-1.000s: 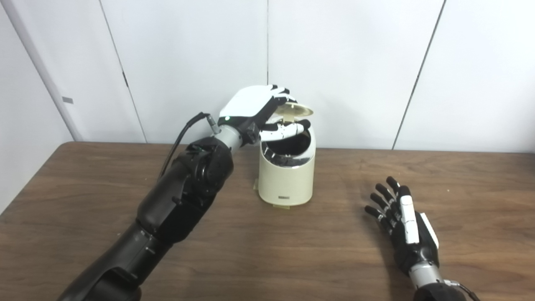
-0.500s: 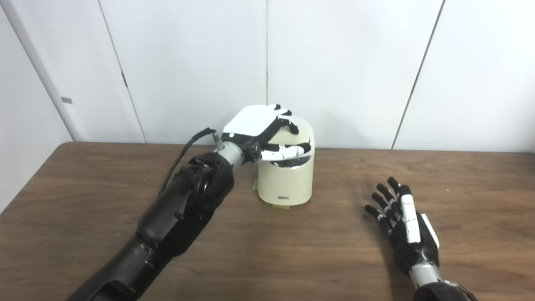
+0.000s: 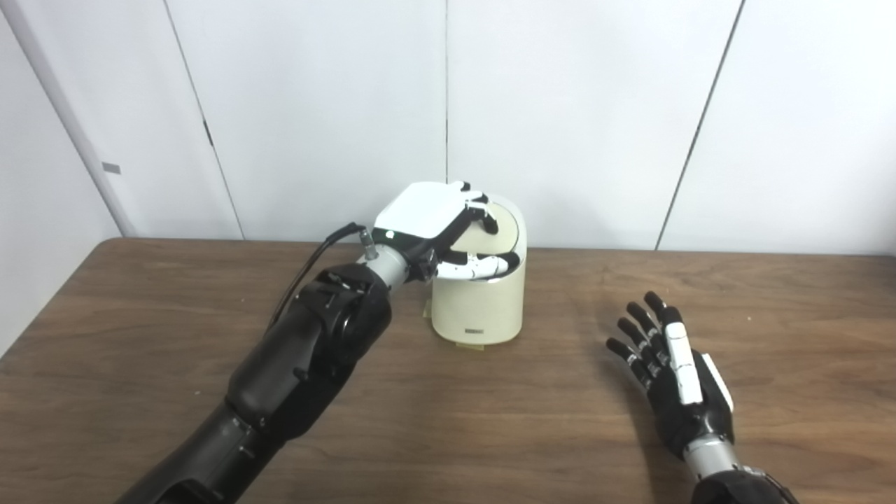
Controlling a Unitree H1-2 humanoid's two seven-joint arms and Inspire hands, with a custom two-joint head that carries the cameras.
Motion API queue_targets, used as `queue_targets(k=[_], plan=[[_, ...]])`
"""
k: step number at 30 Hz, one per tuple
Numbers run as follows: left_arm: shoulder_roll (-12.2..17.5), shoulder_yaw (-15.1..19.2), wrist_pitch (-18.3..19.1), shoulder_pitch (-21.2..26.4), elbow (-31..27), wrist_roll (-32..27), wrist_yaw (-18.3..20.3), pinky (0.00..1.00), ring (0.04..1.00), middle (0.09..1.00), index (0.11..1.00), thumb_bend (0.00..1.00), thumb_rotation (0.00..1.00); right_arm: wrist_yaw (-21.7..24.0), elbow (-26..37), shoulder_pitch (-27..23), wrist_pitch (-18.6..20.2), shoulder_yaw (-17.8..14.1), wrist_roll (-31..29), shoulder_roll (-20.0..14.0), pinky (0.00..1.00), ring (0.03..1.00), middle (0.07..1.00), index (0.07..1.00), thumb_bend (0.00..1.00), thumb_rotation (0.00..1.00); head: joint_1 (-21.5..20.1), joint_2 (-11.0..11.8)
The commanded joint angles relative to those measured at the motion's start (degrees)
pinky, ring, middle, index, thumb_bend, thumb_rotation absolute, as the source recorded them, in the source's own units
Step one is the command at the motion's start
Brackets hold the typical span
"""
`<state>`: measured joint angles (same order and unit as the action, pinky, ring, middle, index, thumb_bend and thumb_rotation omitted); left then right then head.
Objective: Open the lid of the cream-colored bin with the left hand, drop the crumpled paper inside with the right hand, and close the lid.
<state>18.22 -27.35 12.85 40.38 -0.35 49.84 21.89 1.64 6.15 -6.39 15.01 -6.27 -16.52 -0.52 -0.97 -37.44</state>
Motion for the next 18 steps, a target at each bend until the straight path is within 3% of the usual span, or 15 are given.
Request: queue_targets(k=[1, 5, 13, 18], plan=[[1.2, 0.7, -0.5, 0.6, -1.8, 1.2, 0.4, 0.87, 0.981, 0.918, 0.759, 0.59, 0.82, 0.5, 2.5, -1.2, -0.8, 0.0, -0.1, -0.4, 0.82, 0.933, 0.939, 0.969, 0.59, 0.78, 0.0, -0.2], [1.4, 0.7, -1.3, 0.1, -2.2, 2.6, 0.6, 0.88, 0.983, 0.921, 0.754, 0.59, 0.82, 0.6, 2.8, -1.1, -0.9, 0.3, 0.4, -0.6, 0.80, 0.935, 0.939, 0.977, 0.59, 0.78, 0.0, -0.4], [2.8, -1.9, -6.2, 0.4, 2.7, 9.0, -1.6, 0.93, 0.975, 0.926, 0.735, 0.58, 0.85, 0.3, 3.8, -0.8, -0.5, 1.2, 1.3, -0.4, 0.77, 0.919, 0.930, 0.971, 0.62, 0.77, -0.6, -1.1], [2.6, -2.9, -7.2, 0.5, 5.4, 11.9, -1.3, 0.94, 0.988, 0.934, 0.721, 0.60, 0.92, 0.5, 4.2, -1.0, -0.3, 1.1, 0.2, 0.1, 0.81, 0.922, 0.930, 0.971, 0.61, 0.75, -1.1, -1.1]])
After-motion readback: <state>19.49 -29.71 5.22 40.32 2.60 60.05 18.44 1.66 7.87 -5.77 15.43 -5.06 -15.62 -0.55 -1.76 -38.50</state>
